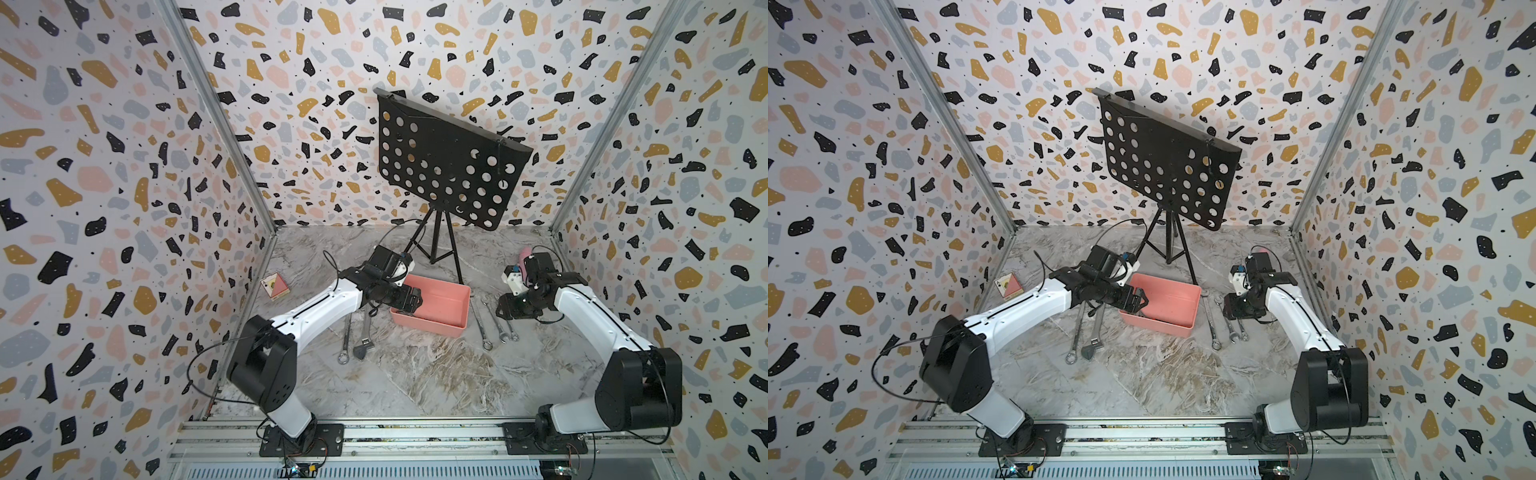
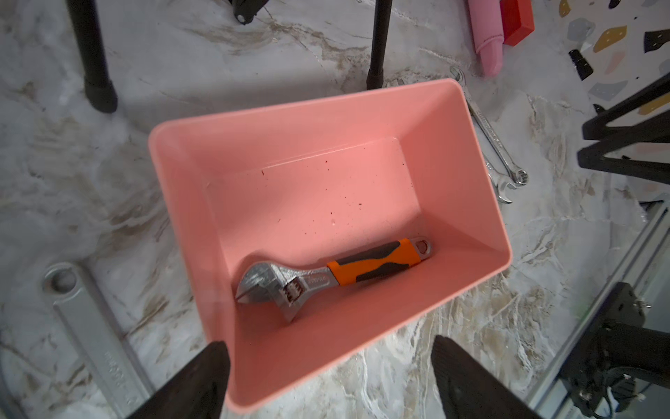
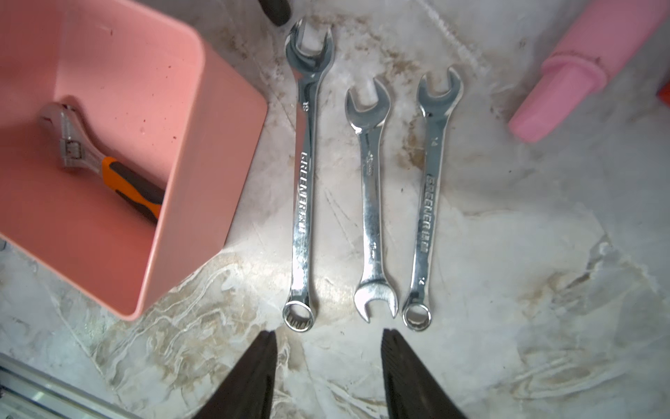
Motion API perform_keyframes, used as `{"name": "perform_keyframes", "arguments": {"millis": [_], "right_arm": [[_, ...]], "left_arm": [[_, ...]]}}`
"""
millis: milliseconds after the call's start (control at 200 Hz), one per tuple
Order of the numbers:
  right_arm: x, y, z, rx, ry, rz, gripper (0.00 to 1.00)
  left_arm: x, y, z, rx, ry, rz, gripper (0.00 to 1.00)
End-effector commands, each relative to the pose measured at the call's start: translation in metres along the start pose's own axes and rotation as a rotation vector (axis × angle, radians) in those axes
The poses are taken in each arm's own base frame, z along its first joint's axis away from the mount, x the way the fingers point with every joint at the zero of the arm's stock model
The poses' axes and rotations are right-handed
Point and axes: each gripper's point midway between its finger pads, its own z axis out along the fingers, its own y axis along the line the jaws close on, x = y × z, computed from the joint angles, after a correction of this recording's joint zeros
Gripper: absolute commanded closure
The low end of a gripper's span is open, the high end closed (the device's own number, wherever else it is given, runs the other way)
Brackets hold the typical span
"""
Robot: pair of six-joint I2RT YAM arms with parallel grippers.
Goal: Take out the wrench from the storage box
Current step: Pick up the wrench from the storage box.
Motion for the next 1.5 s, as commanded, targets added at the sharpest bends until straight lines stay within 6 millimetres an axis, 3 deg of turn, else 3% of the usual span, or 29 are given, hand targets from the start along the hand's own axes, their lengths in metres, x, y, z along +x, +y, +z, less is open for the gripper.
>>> {"name": "perform_keyframes", "arguments": {"millis": [0, 240, 410, 561, 1031, 1497], "right_arm": [[0.006, 0.011, -0.017, -0.030, -0.022, -0.029, 0.46], [0.016, 0.010, -0.027, -0.005, -0.031, -0.063, 0.38], [0.021, 0.009, -0.030, 0.004, -0.041, -0.067, 0.29], [0.021, 0.009, -0.029, 0.007, -0.039, -0.073, 0.25], [0.025, 0.014, -0.026, -0.028, -0.035, -0.100, 0.17], [0.027, 0.010, -0.023, -0.011, -0.038, -0.095, 0.12]], "left_arm": [[-0.019, -0.003, 0.012, -0.015, -0.012, 0.152, 0.11], [-0.015, -0.004, 0.056, -0.031, 0.110, 0.374, 0.12], [0.014, -0.014, 0.072, 0.017, 0.203, 0.519, 0.12], [0.037, -0.020, 0.073, 0.048, 0.271, 0.559, 0.12], [0.081, -0.072, 0.069, 0.185, 0.390, 0.549, 0.13], [0.106, -0.041, 0.096, 0.139, 0.517, 0.747, 0.17]]}}
